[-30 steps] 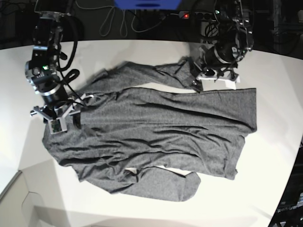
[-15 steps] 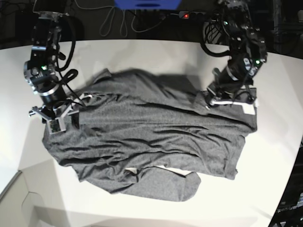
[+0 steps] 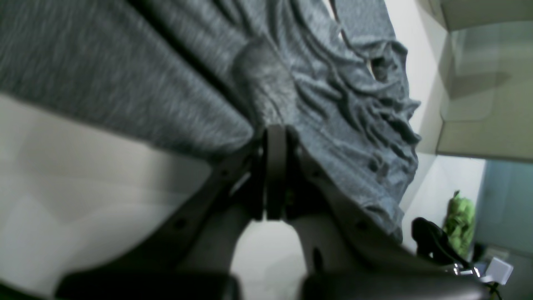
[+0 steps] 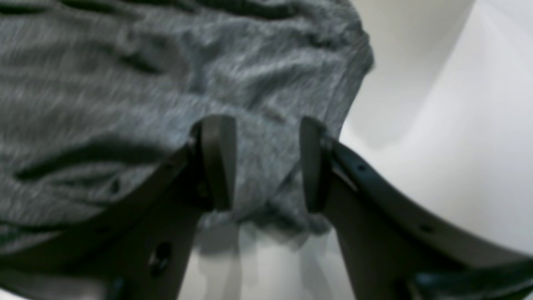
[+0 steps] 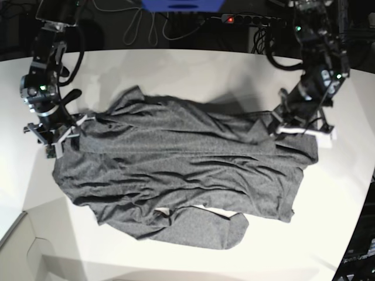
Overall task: Layout the t-shirt on the table in an organized manner, then fold the t-shirt properly
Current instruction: 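Grasp the shoulder edge with the right gripper while left holds sleeve, then pull the shirt's shoulder edges apart with both grippers to stretch it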
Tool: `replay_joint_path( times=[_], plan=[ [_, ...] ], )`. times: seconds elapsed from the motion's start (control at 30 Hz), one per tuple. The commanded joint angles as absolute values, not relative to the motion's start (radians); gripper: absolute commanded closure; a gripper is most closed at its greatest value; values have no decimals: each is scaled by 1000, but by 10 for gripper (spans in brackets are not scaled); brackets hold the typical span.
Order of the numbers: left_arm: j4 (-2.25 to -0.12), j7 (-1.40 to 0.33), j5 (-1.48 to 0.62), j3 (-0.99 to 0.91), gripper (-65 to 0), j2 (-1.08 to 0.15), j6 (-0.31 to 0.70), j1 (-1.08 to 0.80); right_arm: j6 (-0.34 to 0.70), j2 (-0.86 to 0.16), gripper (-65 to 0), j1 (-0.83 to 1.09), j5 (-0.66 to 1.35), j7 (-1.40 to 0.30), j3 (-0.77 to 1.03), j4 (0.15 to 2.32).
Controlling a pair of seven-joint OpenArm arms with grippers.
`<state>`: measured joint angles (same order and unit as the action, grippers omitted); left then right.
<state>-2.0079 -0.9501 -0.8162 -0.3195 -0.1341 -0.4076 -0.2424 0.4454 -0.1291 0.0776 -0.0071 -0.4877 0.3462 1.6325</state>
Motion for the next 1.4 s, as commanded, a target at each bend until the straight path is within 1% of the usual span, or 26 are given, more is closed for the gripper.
replay_joint_path(
  times=[0.0, 0.07, 0.2, 0.47, 0.6, 0.77, 0.83, 0.97, 1.13, 1.2, 1.23, 1.27, 1.37],
  plan=[
    [-2025, -946, -860, -352, 0, -147, -407, -260, 441, -139, -260, 68, 2, -463, 360, 1643],
    [-2025, -949, -928, -412, 0, -148, -407, -300, 441, -139, -260, 67, 2, -463, 361, 1646],
    [-2025, -949, -983, -507, 0, -150, -407, -361, 441, -139, -263, 79, 2, -463, 366, 1662],
    [-2026, -951, -1050, -593, 0, -150, -407, -401, 441, -140, -340, 191, 2, -464, 412, 1725],
    [-2026, -951, -1052, -639, 0, -150, -407, -404, 441, -156, -353, 220, 4, -460, 433, 1666],
    [-2026, -951, -1052, -657, 0, -173, -407, -401, 441, -183, -355, 177, 5, -456, 430, 1561],
    [-2026, -951, -1052, -659, 0, -174, -407, -392, 470, -191, -355, 153, 5, -456, 429, 1526],
    [-2026, -951, -1052, -691, 0, -176, -407, -397, 565, -191, -352, 108, 5, -456, 433, 1498],
    [-2026, -951, -1119, -771, 0, -185, -407, -398, 568, -189, -350, 97, 2, -456, 429, 1497],
    [-2025, -951, -1142, -797, 0, -196, -407, -398, 568, -186, -342, 77, 1, -458, 429, 1489],
    [-2025, -951, -1147, -809, 0, -197, -407, -397, 568, -186, -326, 68, 1, -456, 427, 1475],
    [-2025, -951, -1148, -817, 0, -197, -407, -397, 568, -188, -304, 67, 1, -456, 430, 1454],
    [-2025, -951, -1150, -843, 0, -197, -406, -398, 568, -193, -209, 18, 1, -456, 433, 1385]
  ],
)
